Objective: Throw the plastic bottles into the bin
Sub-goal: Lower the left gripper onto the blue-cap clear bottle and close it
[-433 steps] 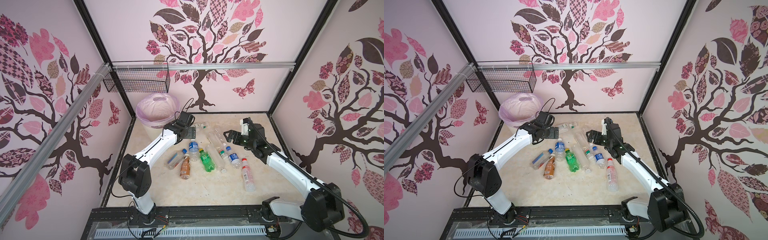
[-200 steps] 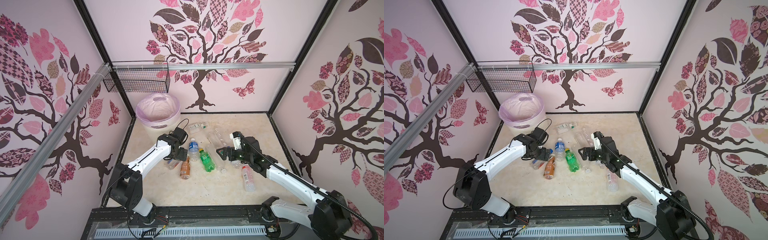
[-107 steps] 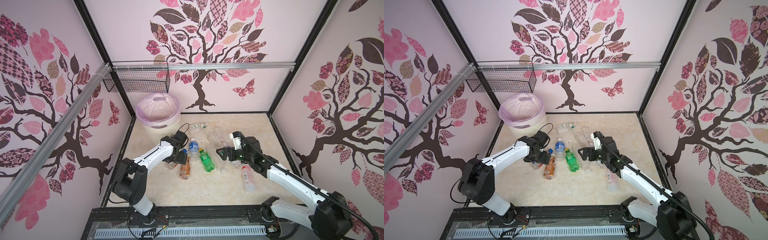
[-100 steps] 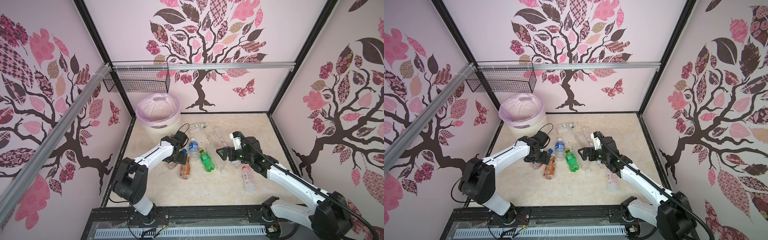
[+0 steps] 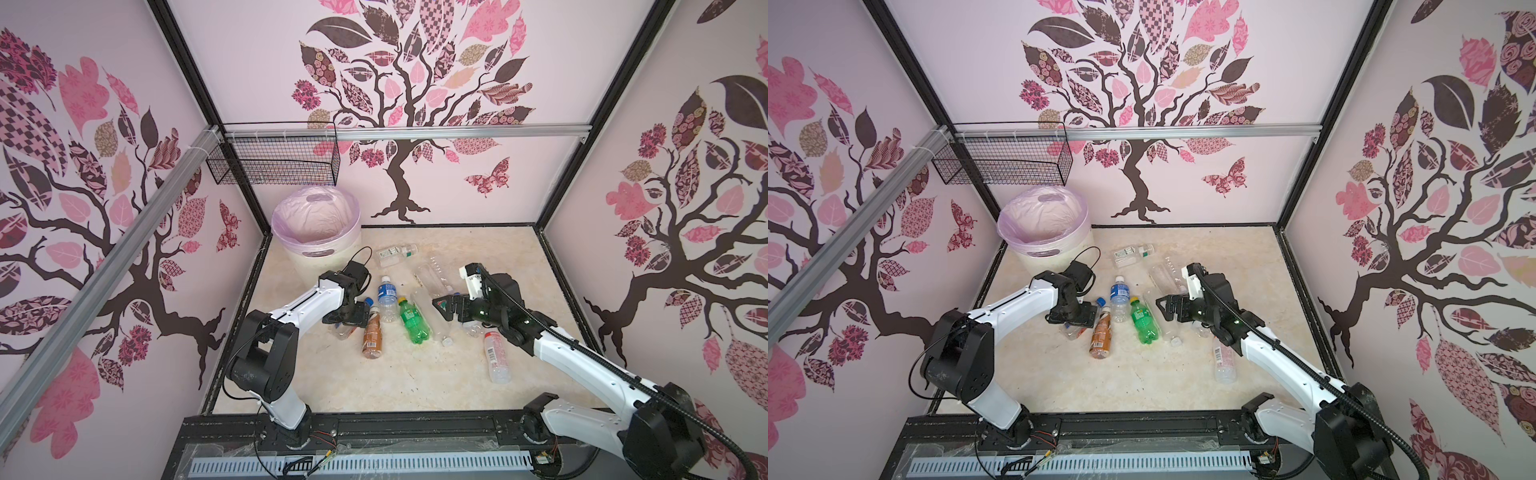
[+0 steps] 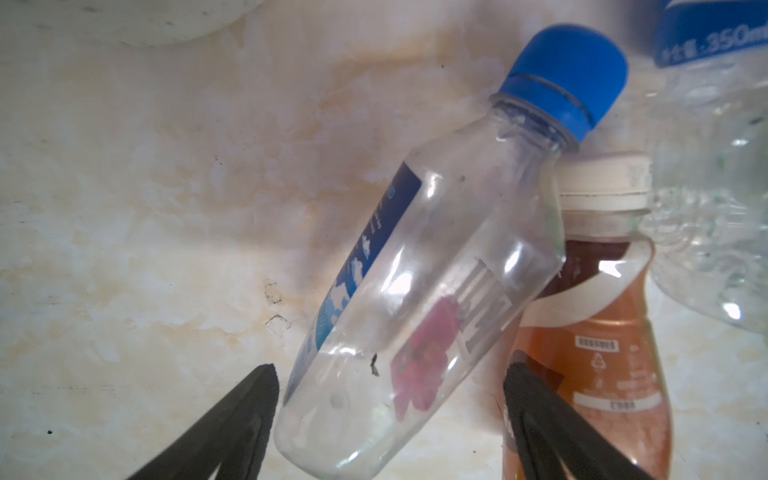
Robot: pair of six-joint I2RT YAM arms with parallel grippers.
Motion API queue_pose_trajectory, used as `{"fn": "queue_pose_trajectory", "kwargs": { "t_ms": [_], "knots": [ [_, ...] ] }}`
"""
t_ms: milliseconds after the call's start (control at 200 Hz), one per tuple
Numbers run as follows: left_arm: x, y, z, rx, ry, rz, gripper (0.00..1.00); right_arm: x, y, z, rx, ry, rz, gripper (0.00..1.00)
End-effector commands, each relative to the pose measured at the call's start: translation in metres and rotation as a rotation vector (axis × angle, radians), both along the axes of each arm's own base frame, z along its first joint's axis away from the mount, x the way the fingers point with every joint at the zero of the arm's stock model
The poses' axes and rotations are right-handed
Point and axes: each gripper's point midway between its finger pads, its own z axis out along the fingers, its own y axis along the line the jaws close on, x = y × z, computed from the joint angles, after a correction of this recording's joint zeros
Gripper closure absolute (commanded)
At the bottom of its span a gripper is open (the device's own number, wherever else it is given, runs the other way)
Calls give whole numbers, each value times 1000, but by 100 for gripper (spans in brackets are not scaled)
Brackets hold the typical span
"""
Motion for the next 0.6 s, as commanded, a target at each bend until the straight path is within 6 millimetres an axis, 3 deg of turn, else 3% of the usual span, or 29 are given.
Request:
{"fn": "queue_pose_trajectory", "kwargs": {
  "t_ms": [0,435,595],
  "knots": [
    [-7,0,-11,-2,37,-2,13,-1,0,2,11,-11,4,0],
    [-15,0,-23,2,88,-1,24,-2,-1,1,14,-5,-6,0],
    [-14,0,-22,3,90,1,33,-2,-1,1,17,-3,-4,0]
  ]
}}
